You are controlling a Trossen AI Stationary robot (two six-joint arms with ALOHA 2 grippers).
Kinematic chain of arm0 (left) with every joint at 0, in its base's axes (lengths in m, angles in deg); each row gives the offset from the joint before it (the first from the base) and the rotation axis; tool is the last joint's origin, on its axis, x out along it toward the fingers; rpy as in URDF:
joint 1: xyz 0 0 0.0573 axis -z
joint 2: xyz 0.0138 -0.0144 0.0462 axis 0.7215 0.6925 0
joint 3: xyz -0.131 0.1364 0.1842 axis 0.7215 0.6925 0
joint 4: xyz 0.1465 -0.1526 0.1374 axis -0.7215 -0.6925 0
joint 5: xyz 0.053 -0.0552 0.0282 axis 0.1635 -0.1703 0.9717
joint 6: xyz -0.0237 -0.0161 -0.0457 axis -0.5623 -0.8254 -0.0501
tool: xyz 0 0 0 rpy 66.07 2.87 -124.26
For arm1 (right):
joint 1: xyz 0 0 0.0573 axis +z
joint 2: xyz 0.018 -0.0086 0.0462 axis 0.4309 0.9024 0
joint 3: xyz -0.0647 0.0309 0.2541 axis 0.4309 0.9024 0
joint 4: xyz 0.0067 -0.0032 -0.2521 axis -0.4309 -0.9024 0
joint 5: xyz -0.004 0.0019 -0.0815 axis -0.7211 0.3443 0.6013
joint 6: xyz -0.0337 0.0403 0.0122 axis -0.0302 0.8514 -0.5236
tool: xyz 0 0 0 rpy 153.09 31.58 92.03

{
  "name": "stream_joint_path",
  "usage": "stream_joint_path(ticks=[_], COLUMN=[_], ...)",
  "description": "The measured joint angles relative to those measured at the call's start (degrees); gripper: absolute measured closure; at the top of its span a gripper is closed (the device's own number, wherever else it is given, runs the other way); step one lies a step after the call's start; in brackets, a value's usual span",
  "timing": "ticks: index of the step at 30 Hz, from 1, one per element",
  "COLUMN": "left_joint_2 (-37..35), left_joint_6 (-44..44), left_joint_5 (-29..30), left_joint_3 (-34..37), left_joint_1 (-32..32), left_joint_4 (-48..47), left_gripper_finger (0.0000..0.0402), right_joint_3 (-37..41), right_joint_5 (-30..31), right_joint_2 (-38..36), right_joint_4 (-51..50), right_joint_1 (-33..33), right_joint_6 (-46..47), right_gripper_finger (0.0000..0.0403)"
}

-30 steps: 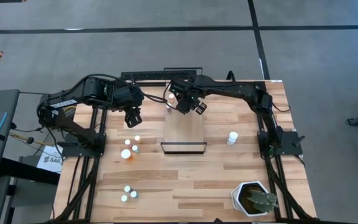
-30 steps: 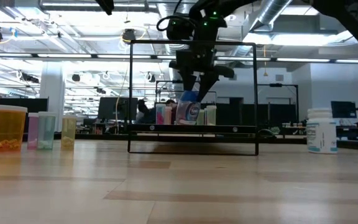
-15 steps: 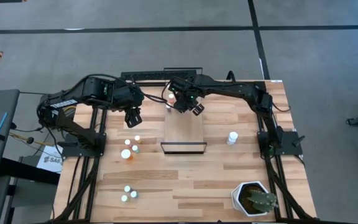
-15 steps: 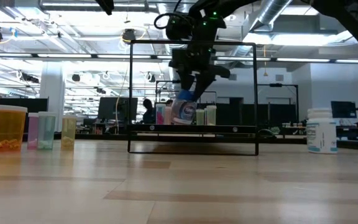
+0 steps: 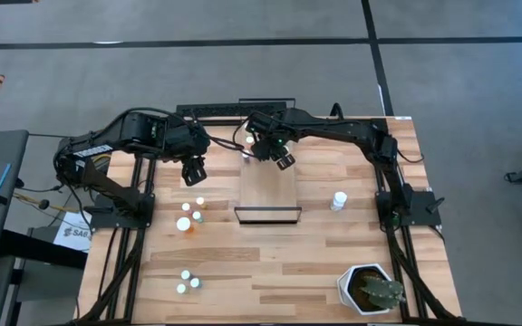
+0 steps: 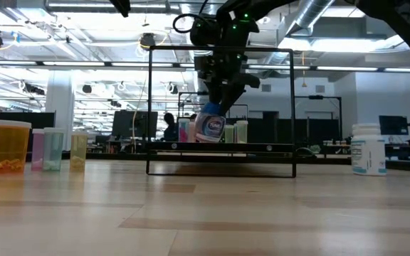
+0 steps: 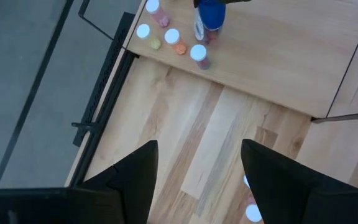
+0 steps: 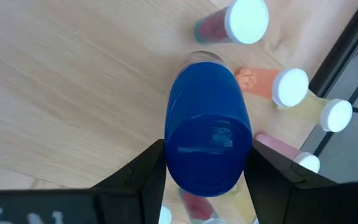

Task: Pick and place medicine bottles onto shelf by color
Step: Put the big blue pill bottle on the shelf

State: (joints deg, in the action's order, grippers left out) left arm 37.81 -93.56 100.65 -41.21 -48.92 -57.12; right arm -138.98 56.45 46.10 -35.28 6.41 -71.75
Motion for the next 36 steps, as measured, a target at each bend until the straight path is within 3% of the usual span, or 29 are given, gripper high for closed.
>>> stream_joint_path(ticks=[27,36], left_joint_2=[0.00,0.00], left_joint_6=[-0.04,-0.09], left_joint_5=[0.00,0.00], left_joint_3=[-0.02,-0.02], left_joint_1=[0.01,0.02], left_joint_4=[0.00,0.00], left_gripper_finger=[0.0184,0.0184], right_joint_3=[0.02,0.02], right_joint_5=[0.17,0.17], right_joint_2=[-0.02,-0.02], right_joint_4=[-2.82,-3.00], right_joint_1=[-0.07,-0.20], right_joint_6=[-1.84,-0.58], right_gripper_finger=[0.0201,0.0163])
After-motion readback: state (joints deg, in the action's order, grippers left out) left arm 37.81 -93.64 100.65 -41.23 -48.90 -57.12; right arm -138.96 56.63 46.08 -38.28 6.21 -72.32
